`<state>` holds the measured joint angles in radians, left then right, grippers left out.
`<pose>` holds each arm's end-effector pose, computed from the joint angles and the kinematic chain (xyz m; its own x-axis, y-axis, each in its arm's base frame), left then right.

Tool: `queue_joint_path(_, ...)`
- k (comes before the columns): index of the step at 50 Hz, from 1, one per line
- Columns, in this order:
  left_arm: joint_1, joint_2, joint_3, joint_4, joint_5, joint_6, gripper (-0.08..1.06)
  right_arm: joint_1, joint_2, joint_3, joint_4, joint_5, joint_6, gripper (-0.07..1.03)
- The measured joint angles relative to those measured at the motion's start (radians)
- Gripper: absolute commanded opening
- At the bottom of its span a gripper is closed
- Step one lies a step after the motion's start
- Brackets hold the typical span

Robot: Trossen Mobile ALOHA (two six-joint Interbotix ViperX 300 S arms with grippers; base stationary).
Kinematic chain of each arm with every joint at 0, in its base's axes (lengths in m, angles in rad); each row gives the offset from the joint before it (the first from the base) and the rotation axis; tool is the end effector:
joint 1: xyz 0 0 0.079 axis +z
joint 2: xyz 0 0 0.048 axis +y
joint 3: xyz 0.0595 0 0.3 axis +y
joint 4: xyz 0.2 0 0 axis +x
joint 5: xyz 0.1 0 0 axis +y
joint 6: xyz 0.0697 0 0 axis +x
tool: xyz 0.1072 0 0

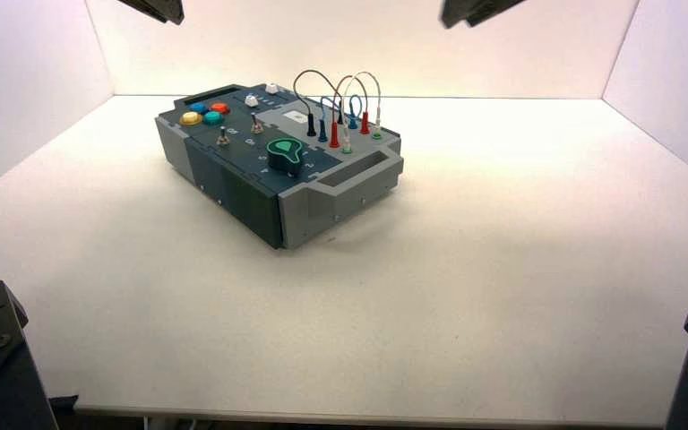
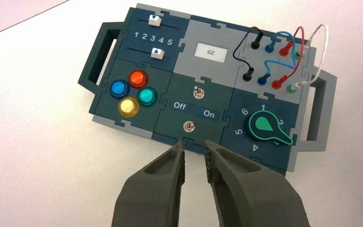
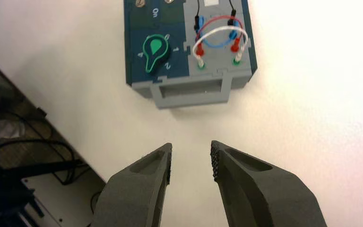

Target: Flip the top switch off with the left gripper.

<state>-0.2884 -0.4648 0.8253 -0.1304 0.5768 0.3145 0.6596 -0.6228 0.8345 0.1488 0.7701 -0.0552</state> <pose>0.2883 -0.0986 0.1742 0.5489 -0.2368 -0.8016 0.4742 0.8780 0.0654 0.1984 0.1769 0.1966 0.3770 0.4230 -0.8240 -0.6203 0.7760 0.1145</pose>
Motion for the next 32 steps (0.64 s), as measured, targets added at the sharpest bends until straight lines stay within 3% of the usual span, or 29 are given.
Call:
queue_joint_path(14,0.002,0.029,0.000,0.000,-0.009,0.000,0.26,0.000,-0.107,0.089,-0.015,-0.005,0.003,0.45)
queue_joint_path(32,0.002,0.046,0.000,0.000,-0.008,0.002,0.26,0.000,-0.107,0.149,-0.011,-0.077,0.008,0.45)
